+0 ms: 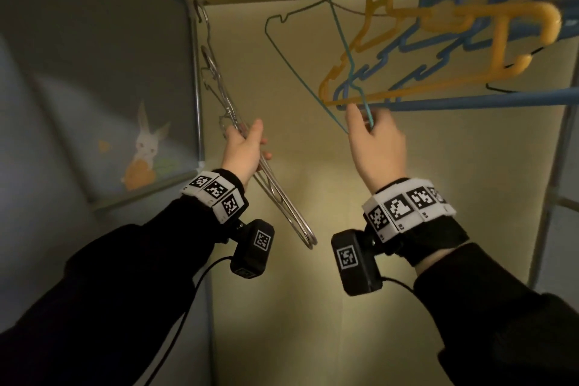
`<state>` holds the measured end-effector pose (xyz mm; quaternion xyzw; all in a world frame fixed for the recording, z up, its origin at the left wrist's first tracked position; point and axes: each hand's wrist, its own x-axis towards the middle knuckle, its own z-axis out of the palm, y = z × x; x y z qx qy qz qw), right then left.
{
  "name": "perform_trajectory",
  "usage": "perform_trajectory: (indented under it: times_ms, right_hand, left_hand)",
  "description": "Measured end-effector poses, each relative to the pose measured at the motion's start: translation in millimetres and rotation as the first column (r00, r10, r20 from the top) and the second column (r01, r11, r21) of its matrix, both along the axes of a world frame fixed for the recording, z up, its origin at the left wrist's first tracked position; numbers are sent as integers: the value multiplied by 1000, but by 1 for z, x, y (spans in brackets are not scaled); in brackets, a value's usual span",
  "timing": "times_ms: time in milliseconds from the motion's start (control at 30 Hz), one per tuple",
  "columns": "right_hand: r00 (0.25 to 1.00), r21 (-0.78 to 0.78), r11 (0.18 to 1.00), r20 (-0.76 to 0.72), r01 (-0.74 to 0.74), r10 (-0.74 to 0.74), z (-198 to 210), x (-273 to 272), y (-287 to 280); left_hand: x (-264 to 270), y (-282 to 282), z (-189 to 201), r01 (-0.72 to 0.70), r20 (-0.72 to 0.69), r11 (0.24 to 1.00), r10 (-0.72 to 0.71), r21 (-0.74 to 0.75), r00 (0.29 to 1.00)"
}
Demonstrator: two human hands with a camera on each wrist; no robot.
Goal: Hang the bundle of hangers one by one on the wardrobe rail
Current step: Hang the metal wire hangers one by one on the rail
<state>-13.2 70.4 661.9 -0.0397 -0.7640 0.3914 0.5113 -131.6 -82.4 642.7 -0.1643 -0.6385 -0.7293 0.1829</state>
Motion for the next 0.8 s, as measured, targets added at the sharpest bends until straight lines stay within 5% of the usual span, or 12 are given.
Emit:
perform_trajectory:
  times_ms: [133, 267, 500, 633, 800]
  right_hand:
    - [975, 53, 992, 197, -112, 100, -32, -10, -6]
    - [783, 36, 876, 467, -481, 411, -53, -9, -23]
    - [602, 79, 733, 633, -676, 487, -60, -6, -43]
    - [627, -53, 761, 530, -647, 571, -65, -3, -46]
    - [702, -42, 836, 521, -547, 485, -64, 5, -44]
  left_hand:
    - [8, -2, -3, -12, -24, 1000, 12, -16, 1000]
    - [16, 1, -9, -31, -57, 999, 30, -23, 998]
    - [32, 1, -17, -8, -33, 1000, 7, -21, 999]
    - [41, -4, -18, 1, 16, 1000, 0, -17, 1000]
    - [50, -8, -25, 42, 16, 997, -41, -68, 999]
